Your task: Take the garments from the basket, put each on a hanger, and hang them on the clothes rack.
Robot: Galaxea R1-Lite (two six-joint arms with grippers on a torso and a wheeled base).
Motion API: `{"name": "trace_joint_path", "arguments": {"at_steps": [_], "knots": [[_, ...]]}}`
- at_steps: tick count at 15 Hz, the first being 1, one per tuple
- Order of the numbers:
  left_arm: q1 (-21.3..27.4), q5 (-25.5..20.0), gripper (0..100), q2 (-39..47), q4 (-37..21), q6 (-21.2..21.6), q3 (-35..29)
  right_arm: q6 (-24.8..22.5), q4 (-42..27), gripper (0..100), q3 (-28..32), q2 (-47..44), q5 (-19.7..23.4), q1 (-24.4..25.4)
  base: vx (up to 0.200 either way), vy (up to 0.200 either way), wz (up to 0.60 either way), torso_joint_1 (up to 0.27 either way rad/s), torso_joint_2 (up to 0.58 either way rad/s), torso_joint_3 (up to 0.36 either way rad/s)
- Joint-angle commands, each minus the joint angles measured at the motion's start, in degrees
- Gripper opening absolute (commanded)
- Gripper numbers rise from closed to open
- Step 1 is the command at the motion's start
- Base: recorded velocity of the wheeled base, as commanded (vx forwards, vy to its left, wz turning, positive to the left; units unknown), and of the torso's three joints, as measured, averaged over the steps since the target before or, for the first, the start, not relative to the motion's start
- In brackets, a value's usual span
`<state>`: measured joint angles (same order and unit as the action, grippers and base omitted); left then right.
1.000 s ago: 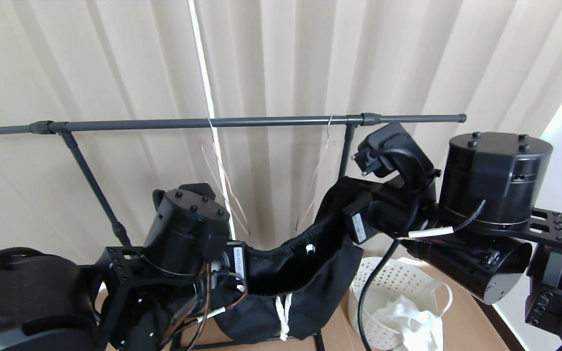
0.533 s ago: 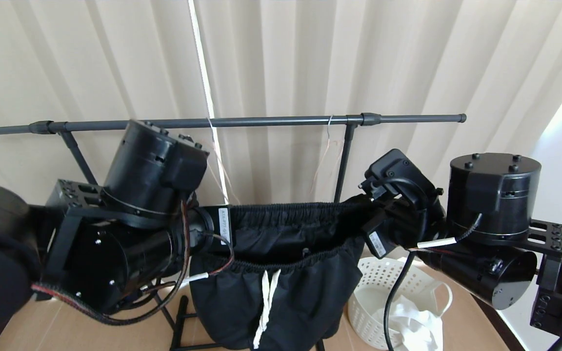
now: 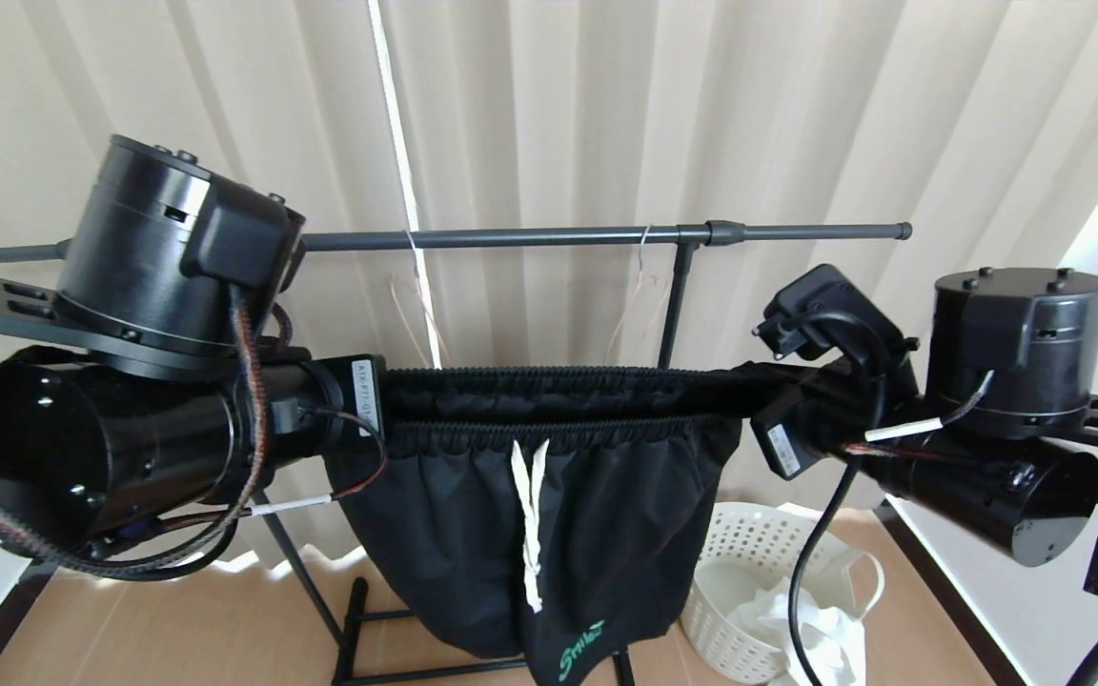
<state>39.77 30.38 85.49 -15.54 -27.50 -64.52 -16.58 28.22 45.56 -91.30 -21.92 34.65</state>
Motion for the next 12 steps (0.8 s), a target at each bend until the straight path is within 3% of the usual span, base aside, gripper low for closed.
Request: {"name": "trace_joint_path", "arguments": {"at_steps": [1, 4, 9, 12], "knots": [[-1.01, 0.12, 0, -3.05, -0.37, -0.01, 1.60, 0.06, -2.47, 0, 1.47, 3.84, 1.97, -4.06, 0.000, 0.000, 0.00, 0.000, 0.00, 0.000], [-1.09, 0.12, 0, -3.14, -0.37, -0.01, 3.00, 0.50, -4.75, 0, 3.40, 4.64, 4.78, -7.93, 0.000, 0.000, 0.00, 0.000, 0.00, 0.000], [-0.92, -0.23, 0, -2.70, -0.10, 0.17, 1.95, 0.50, -4.93, 0, 3.22, 4.11, 4.87, -7.75, 0.000, 0.000, 0.00, 0.000, 0.00, 0.000], [-0.83, -0.85, 0, 1.26, -0.01, 0.78, -3.77, 0.41, -5.02, 0, 1.73, 4.46, 5.22, -5.91, 0.000, 0.000, 0.00, 0.000, 0.00, 0.000]]}}
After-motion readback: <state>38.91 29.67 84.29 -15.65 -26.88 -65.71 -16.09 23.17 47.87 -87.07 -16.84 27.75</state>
